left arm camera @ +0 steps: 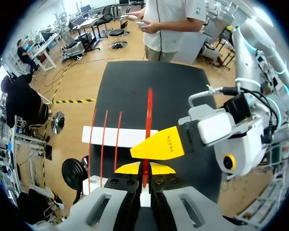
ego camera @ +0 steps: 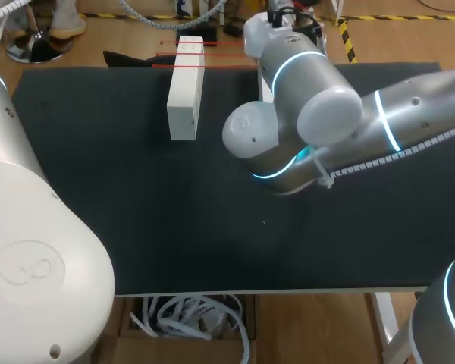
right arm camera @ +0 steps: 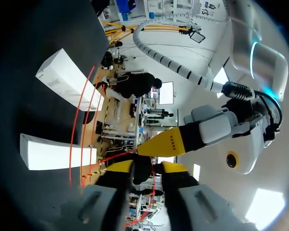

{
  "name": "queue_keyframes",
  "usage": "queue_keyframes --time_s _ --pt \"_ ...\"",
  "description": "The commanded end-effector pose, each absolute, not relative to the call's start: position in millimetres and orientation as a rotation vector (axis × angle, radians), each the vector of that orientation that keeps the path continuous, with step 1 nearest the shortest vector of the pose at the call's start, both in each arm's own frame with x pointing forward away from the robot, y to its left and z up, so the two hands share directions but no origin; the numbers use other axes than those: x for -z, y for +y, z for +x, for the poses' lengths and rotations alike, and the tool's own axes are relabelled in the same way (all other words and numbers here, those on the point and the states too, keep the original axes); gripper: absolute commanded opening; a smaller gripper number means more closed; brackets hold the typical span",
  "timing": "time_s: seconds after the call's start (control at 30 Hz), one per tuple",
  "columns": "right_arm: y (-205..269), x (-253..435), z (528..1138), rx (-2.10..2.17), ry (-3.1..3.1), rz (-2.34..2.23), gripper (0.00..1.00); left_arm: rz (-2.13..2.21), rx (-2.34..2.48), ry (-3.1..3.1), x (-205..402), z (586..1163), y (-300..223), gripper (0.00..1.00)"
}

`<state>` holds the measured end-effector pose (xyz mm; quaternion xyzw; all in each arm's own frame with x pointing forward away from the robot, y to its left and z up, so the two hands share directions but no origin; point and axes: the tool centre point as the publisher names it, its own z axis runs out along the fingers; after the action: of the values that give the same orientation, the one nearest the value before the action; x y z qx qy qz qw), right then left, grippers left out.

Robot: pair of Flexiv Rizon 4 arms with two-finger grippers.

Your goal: Grab the tape and strap the tape.

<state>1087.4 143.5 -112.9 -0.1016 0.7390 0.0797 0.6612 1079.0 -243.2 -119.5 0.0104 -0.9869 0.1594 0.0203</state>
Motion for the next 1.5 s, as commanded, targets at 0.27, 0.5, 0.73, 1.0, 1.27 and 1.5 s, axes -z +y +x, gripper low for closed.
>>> queue_keyframes --time_s 0.27,0.5,0.73,1.0,1.27,1.5 --pt "128 111 1075 -0.233 1.703 -0.25 1.0 0.035 -0.487 -3.061 118 1079 -244 0.0" --pt "97 110 1062 -0.282 1.739 -0.27 1.0 0.035 -0.487 -3.061 118 1079 -244 0.0" --pt "32 116 1070 -0.238 1.788 -0.26 1.0 0.035 -0.487 -3.061 118 1079 -244 0.0" --pt "-46 130 1096 -0.141 1.823 -0.28 1.0 0.035 -0.487 -3.061 118 1079 -244 0.0" --pt "-67 135 1112 -0.14 1.812 -0.308 1.0 0.035 -0.487 -3.061 118 1079 -244 0.0" --pt "-67 135 1112 -0.14 1.812 -0.308 1.0 0.035 -0.487 -3.061 118 1079 -244 0.0"
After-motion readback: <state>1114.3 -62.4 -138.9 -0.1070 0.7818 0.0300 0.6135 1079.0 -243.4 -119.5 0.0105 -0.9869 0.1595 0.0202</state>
